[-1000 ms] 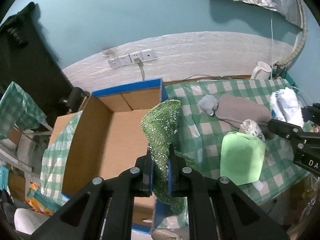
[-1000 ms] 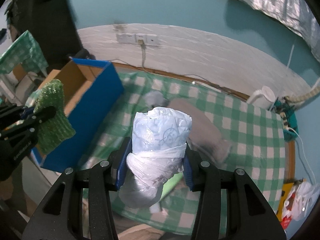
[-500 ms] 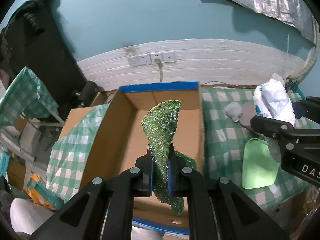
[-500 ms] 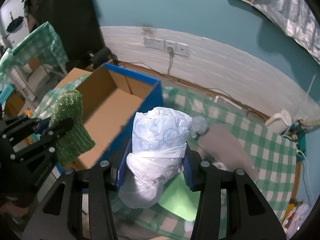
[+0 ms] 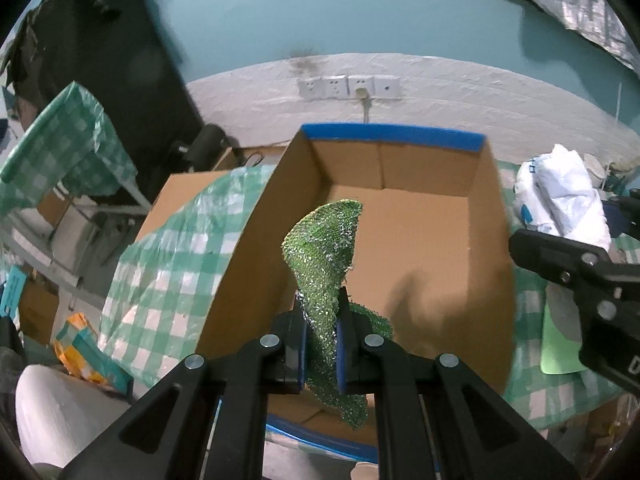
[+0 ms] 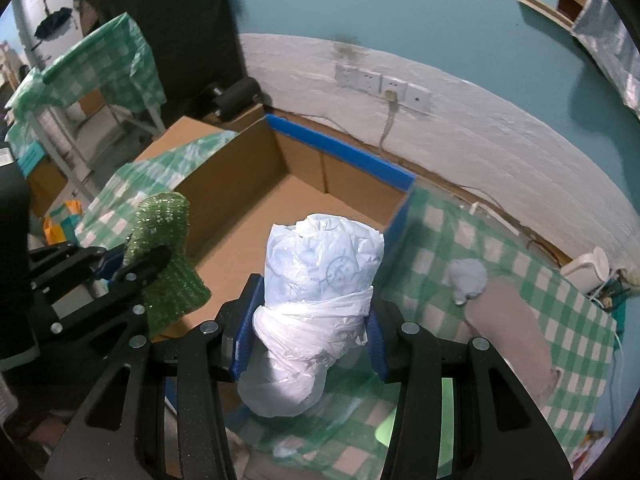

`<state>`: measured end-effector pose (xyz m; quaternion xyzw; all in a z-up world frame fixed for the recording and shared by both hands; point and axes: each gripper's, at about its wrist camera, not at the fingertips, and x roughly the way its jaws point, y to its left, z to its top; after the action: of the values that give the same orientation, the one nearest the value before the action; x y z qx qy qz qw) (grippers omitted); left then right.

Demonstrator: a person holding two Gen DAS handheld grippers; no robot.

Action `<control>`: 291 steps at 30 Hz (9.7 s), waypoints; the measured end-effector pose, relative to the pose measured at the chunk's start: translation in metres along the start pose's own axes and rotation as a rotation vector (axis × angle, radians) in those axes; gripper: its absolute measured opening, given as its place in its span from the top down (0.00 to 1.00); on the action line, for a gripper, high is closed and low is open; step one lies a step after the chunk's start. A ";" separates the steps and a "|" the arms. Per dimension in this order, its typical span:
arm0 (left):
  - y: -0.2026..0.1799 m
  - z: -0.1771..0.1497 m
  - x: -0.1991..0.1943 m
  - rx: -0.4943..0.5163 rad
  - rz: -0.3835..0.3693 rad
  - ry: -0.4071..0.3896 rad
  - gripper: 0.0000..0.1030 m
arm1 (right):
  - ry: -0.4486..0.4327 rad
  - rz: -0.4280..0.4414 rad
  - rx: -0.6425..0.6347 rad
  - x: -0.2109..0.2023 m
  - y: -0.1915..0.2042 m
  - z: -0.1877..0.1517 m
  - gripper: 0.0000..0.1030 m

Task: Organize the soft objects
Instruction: 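Lift and carry green scrubber and white bundle over the cardboard box with both tools, then open right tool to drop white bundle while left tool releases scrubber into box, then move both tools back over the table toward light green cloth and grey fleece, then grasp light green cloth with left tool while right tool reaches grey fleece, then lift green cloth with left tool while right tool grasps and lifts grey fleece, then carry green cloth and grey fleece over the cardboard box with both tools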

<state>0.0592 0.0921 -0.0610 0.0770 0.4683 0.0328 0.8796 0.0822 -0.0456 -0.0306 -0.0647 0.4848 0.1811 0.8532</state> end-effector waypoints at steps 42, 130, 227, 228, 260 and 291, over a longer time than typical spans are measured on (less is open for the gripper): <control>-0.012 -0.004 0.000 0.012 -0.059 0.016 0.55 | -0.012 -0.023 0.032 0.000 -0.024 -0.024 0.33; -0.292 -0.018 0.034 0.405 -0.420 0.121 0.90 | 0.136 -0.241 0.215 0.037 -0.269 -0.146 0.27; -0.240 -0.071 0.034 0.387 -0.402 0.292 0.97 | 0.227 -0.267 0.043 0.032 -0.222 -0.154 0.35; -0.237 -0.068 0.030 0.384 -0.408 0.281 0.97 | 0.239 -0.274 0.020 0.037 -0.220 -0.155 0.35; -0.195 0.002 -0.013 0.207 -0.471 0.097 0.97 | 0.169 -0.167 0.274 0.029 -0.249 -0.158 0.86; -0.138 0.019 -0.060 0.155 -0.333 -0.101 0.97 | -0.050 -0.113 0.293 -0.088 -0.189 -0.116 0.86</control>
<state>0.0397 -0.0541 -0.0247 0.0674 0.4308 -0.1532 0.8868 0.0182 -0.2751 -0.0283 0.0378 0.4802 0.0615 0.8742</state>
